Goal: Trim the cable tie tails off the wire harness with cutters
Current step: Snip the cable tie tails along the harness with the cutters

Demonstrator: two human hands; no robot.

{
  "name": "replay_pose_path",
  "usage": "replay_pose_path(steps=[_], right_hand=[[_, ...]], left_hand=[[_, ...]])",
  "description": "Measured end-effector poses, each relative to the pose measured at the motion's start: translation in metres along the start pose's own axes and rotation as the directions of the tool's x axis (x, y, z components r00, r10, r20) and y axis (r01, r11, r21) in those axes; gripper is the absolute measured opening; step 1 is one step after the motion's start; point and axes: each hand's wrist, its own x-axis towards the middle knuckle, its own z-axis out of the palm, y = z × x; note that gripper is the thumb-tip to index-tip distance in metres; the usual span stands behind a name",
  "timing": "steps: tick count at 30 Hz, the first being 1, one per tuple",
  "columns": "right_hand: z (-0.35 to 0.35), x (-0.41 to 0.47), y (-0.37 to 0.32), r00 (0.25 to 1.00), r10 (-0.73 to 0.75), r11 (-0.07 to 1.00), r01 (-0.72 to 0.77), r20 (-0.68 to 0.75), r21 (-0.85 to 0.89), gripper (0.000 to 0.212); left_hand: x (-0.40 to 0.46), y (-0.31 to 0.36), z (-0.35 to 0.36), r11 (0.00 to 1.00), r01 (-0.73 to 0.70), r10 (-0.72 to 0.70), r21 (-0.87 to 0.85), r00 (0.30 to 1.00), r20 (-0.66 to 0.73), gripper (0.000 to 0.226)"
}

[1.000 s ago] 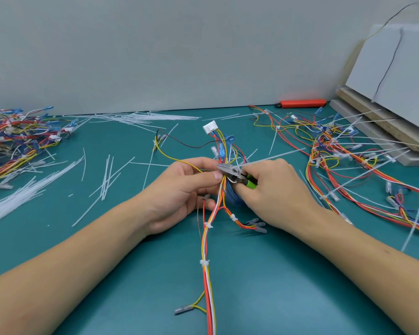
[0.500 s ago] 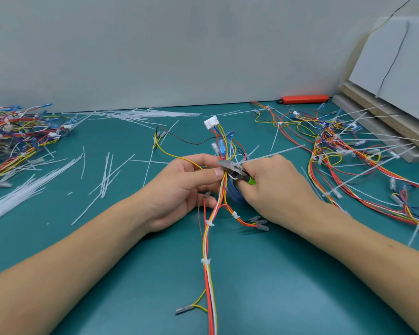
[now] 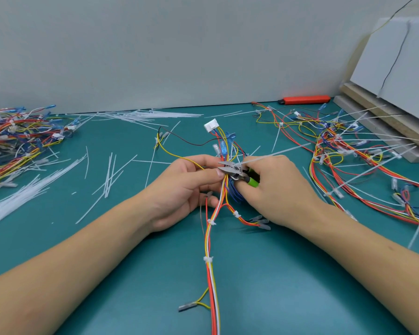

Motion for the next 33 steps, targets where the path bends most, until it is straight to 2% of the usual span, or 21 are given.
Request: replay_pose_path(steps=[5, 13, 19, 22, 26, 33], right_hand=[[0.0013, -0.0006, 0.0014, 0.999, 0.035, 0.999, -0.035, 0.006, -0.016, 0.027], [0.0032, 0.0029, 0.0017, 0.998, 0.061, 0.992, -0.058, 0.025, -0.112, 0.036], [-0.0002, -0.0016, 0.0000, 0.999, 0.037, 0.999, -0.037, 0.005, 0.006, 0.026], [-0.0010, -0.0013, -0.0008, 1.000, 0.019, 1.000, -0.019, -0.011, 0.001, 0.026], [-0.0018, -0.0024, -0.0009, 0.999, 0.036, 0.999, -0.035, -0.004, 0.018, 0.024], [-0.0021, -0.0021, -0.0022, 0.997, 0.072, 0.997, -0.072, -0.003, 0.021, 0.019]], left_hand=[[0.0007, -0.0009, -0.0017, 1.000, 0.001, -0.001, 0.000, 1.000, 0.012, 0.012], [0.0011, -0.0019, -0.0026, 1.000, -0.006, 0.006, 0.008, 1.000, 0.018, 0.018], [0.0008, -0.0010, -0.0018, 1.000, 0.017, -0.017, -0.012, 1.000, 0.006, 0.029], [0.0017, -0.0007, -0.0029, 0.999, 0.030, -0.030, -0.021, 1.000, 0.008, 0.036], [0.0019, -0.0012, -0.0047, 0.999, 0.035, -0.034, -0.025, 0.999, 0.026, 0.028], [0.0024, -0.0013, -0.0059, 0.999, 0.044, -0.044, -0.025, 0.999, 0.033, 0.028]])
